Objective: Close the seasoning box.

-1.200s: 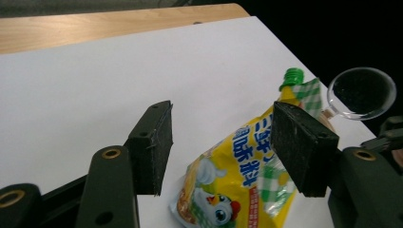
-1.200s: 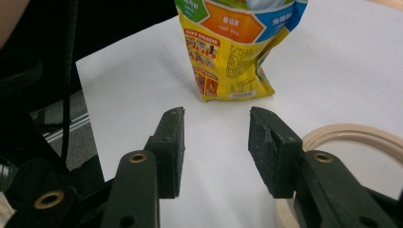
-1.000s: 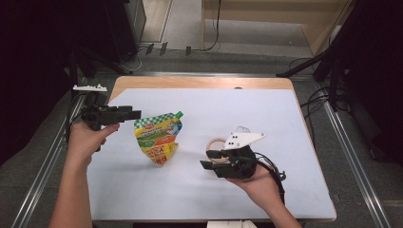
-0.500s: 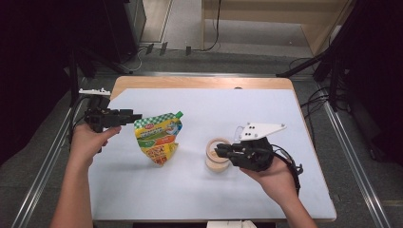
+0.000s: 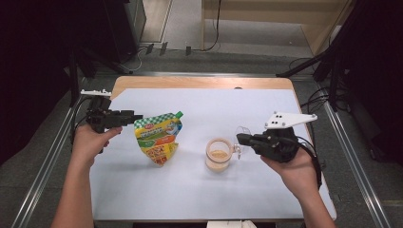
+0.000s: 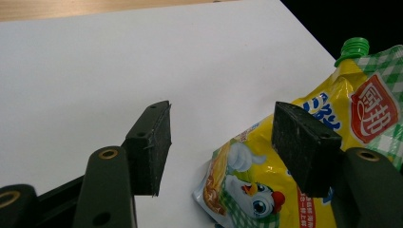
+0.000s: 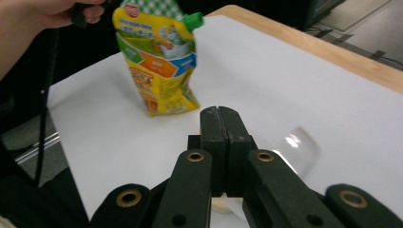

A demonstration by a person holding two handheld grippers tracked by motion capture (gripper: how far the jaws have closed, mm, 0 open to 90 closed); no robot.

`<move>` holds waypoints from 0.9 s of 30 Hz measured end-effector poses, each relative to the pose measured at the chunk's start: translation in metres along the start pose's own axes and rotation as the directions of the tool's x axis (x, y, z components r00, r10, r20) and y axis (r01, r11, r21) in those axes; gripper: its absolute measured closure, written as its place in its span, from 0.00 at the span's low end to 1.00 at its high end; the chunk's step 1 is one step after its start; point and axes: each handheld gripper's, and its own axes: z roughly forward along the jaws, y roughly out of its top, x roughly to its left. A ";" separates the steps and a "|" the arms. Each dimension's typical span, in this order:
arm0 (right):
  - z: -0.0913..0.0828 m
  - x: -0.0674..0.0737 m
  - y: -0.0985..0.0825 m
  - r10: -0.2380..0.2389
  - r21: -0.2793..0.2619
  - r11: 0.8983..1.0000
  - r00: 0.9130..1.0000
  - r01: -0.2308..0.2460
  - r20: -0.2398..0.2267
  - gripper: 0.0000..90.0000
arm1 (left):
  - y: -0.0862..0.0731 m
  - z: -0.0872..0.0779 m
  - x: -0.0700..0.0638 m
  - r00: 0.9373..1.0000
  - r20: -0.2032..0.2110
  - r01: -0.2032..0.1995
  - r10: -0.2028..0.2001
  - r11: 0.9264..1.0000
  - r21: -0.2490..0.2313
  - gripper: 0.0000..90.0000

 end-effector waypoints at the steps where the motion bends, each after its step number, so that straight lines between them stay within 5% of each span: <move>1: -0.003 -0.003 0.000 0.006 -0.002 1.000 1.000 -0.006 0.011 1.00 | 0.000 0.000 0.000 1.000 0.000 -0.001 0.001 1.000 0.001 0.44; 8: -0.017 -0.025 -0.008 0.053 -0.014 0.999 0.995 -0.052 0.081 1.00 | -0.001 0.001 0.001 1.000 -0.004 0.003 -0.003 1.000 0.003 0.44; 18: -0.011 -0.046 -0.024 0.095 0.001 0.995 0.982 -0.096 0.162 1.00 | -0.001 0.003 0.002 1.000 -0.012 0.002 -0.002 1.000 0.004 0.43; 27: 0.009 -0.058 -0.042 0.131 0.028 0.990 0.978 -0.138 0.164 1.00 | -0.002 0.002 0.003 1.000 -0.010 0.003 -0.003 1.000 0.002 0.43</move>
